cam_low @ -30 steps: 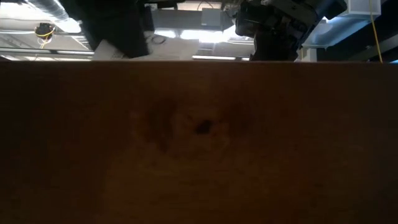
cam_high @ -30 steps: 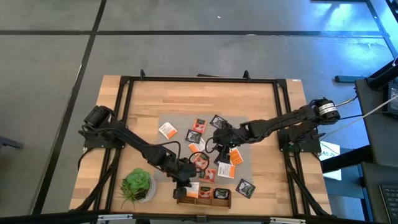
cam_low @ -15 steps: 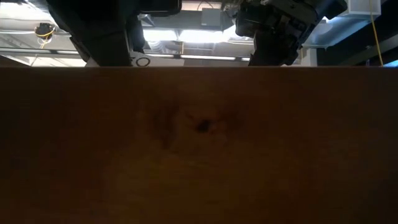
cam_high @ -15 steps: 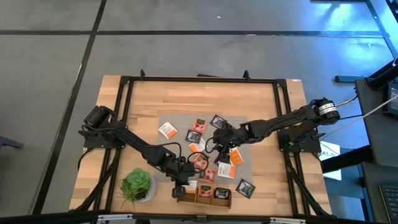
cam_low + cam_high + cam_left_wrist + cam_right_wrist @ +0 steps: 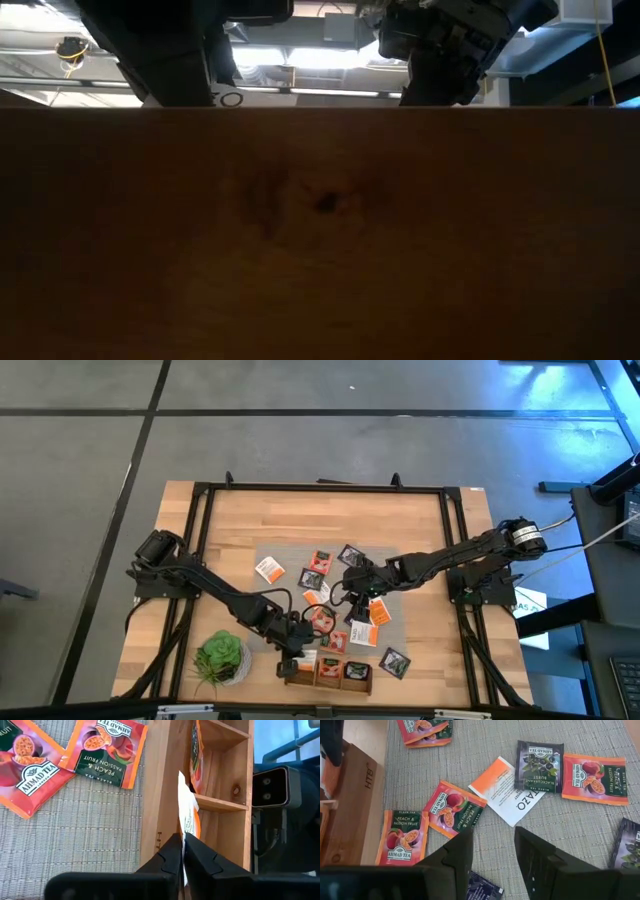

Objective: Pick & Place Tea
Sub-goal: Put the white and orange tea bag into the left section of the wooden organizer

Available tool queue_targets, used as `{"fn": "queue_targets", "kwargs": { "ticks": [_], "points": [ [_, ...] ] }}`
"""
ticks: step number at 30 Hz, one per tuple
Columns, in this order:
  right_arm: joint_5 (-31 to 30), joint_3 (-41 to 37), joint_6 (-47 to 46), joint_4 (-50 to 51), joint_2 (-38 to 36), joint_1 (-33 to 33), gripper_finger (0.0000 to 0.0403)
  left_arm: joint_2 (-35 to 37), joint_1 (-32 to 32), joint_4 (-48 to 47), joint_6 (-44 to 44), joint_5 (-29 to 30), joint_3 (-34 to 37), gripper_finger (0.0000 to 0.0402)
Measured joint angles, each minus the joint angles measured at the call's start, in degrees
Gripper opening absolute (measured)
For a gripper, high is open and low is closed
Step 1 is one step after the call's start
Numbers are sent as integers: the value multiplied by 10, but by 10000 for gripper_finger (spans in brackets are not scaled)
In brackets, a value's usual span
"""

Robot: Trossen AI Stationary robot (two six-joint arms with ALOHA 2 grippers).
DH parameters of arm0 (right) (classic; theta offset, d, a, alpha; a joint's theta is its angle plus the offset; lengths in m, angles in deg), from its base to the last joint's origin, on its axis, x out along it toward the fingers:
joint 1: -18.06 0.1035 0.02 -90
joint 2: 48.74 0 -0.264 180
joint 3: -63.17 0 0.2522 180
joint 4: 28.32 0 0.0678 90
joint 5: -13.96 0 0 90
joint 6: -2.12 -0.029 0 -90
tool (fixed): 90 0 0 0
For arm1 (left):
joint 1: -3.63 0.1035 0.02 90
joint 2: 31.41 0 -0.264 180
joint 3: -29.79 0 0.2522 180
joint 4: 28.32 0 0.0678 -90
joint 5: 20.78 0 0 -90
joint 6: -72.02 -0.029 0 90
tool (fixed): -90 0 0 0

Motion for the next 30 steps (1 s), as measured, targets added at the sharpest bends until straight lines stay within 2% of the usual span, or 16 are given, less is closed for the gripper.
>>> {"fn": "queue_targets", "kwargs": {
  "ticks": [7,17,26,28,30],
  "points": [
    [0,0,0,0,0,0,146,0,0,4,7,39,0,54],
    [1,0,-3,0,0,0,146,4,3,3,1,12,0,108],
    [1,0,-3,0,0,0,145,80,19,-27,-28,13,0,124],
    [1,0,-2,0,0,0,146,102,21,-44,-41,30,0,122],
    [1,0,2,0,0,0,145,120,25,-65,-61,75,0,121]
  ]
}}
